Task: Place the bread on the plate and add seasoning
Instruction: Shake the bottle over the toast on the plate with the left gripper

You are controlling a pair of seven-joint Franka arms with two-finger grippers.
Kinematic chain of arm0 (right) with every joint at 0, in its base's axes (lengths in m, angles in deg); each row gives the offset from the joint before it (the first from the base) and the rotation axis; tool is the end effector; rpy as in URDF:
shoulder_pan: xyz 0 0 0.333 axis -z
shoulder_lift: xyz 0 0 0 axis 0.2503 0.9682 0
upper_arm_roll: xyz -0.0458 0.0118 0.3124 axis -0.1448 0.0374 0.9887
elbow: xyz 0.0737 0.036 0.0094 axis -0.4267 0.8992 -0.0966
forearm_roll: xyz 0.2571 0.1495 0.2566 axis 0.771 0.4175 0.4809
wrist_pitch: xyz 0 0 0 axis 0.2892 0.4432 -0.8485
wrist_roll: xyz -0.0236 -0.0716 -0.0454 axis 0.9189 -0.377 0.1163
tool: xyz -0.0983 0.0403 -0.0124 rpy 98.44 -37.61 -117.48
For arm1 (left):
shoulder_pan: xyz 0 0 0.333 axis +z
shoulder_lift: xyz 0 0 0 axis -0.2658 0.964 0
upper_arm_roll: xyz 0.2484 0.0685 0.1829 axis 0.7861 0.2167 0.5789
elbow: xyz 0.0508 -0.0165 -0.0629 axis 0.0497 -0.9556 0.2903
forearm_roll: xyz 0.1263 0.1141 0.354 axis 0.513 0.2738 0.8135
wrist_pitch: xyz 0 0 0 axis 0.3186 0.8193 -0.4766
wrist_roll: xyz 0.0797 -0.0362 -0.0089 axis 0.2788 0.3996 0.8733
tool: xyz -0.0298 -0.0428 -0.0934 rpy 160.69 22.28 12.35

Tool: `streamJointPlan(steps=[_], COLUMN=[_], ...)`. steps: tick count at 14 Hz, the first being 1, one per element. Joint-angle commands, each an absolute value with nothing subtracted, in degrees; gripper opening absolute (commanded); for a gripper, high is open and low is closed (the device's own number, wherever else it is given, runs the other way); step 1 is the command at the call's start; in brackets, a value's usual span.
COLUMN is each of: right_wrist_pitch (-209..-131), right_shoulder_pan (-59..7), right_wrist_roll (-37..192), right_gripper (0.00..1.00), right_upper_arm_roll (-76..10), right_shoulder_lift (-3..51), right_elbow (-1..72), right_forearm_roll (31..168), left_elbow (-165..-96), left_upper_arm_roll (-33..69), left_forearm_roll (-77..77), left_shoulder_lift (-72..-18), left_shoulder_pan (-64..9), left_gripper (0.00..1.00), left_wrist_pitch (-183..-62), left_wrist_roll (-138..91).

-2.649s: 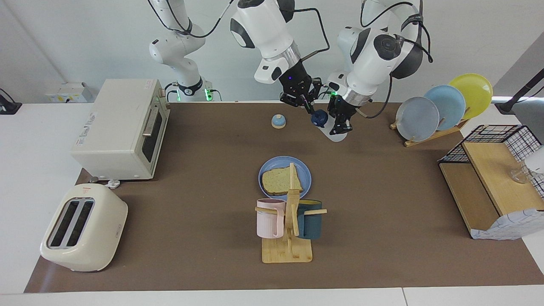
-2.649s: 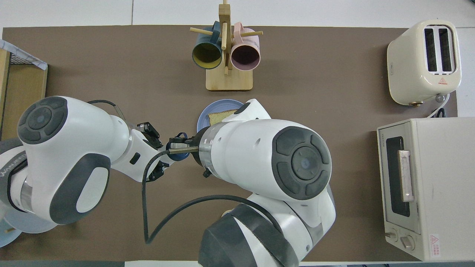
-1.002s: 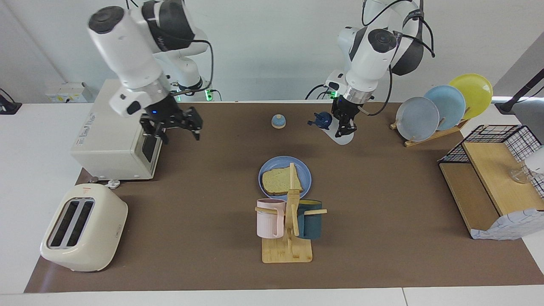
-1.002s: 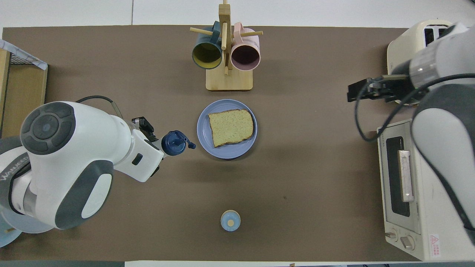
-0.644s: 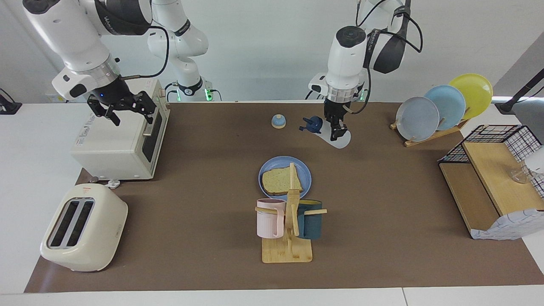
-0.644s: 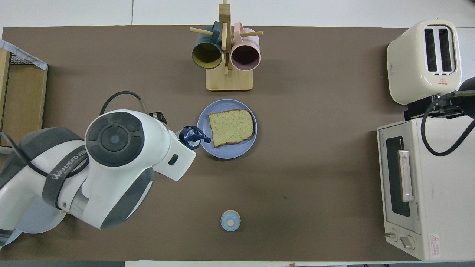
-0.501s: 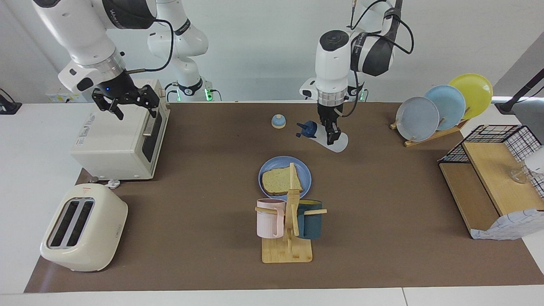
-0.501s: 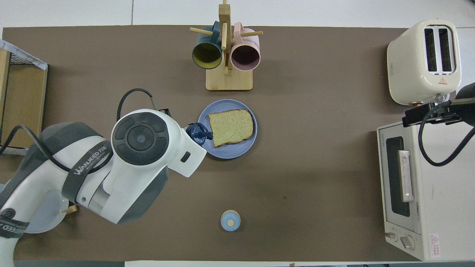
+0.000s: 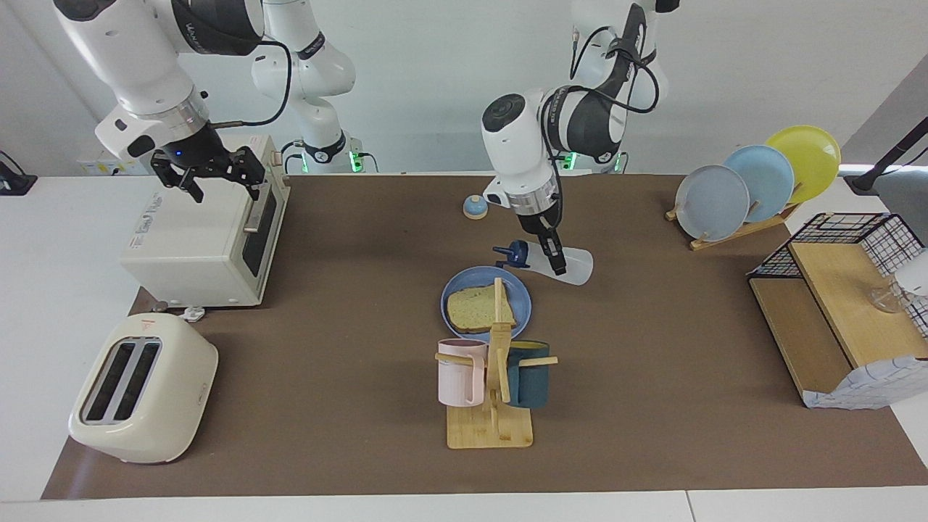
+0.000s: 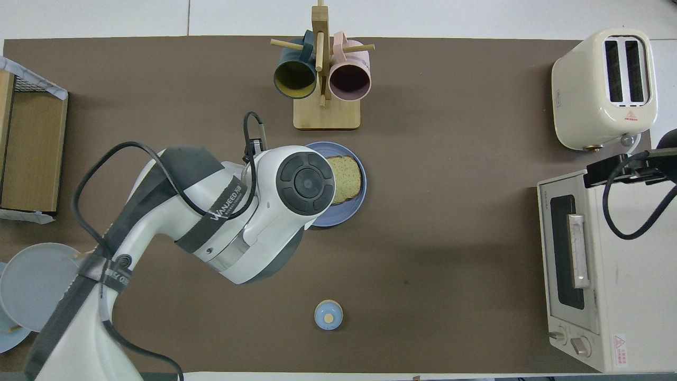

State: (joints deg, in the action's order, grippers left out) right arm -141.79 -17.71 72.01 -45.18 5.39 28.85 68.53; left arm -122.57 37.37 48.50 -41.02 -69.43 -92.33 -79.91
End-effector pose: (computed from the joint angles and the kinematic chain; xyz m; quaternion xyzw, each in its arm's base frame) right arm 0.5326 -0.0188 0.5999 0.9993 0.0091 -0.0366 0.0009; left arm 0.4976 -0.3585 0.4279 -0.7049 0.6712 0.0646 0.2199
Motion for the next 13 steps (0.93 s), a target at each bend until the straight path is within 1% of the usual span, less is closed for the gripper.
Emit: streamJointPlan(steps=[1, 2, 3, 5, 7, 13], right_wrist_pitch=[-142.4, -142.8, -142.8, -142.7, -142.9, -143.0], right_shoulder_pan=[-16.7, -16.7, -16.5, -16.8, -17.0, -16.6], right_wrist_roll=[73.6, 73.6, 73.6, 73.9, 73.9, 74.0], right_gripper=[1.00, 1.00, 1.00, 1.00, 1.00, 1.00], right_upper_arm_roll=[-45.1, -45.1, -44.9, -45.2, -45.1, -45.2], right_shoulder_lift=[4.7, 4.9, 5.0, 5.4, 5.4, 5.4], right_elbow=[29.0, 28.4, 28.4, 28.6, 28.6, 28.5], right_forearm_roll=[67.6, 67.4, 67.6, 67.9, 68.1, 68.4], left_elbow=[-116.7, -114.6, -113.9, -113.9, -113.8, -114.2], left_upper_arm_roll=[38.2, 38.2, 38.2, 38.3, 38.4, 38.4], left_forearm_roll=[52.6, 54.6, 56.0, 60.4, 63.2, 67.5], left_shoulder_lift=[-35.0, -32.3, -30.8, -30.2, -28.3, -27.9], left_shoulder_pan=[-70.8, -71.1, -71.7, -72.5, -74.3, -75.0], left_gripper=[0.00, 0.00, 0.00, 0.00, 0.00, 0.00], left_wrist_pitch=[-87.6, -86.0, -85.2, -83.7, -81.6, -79.9], left_wrist_roll=[-77.9, -77.3, -76.7, -76.4, -75.3, -75.1])
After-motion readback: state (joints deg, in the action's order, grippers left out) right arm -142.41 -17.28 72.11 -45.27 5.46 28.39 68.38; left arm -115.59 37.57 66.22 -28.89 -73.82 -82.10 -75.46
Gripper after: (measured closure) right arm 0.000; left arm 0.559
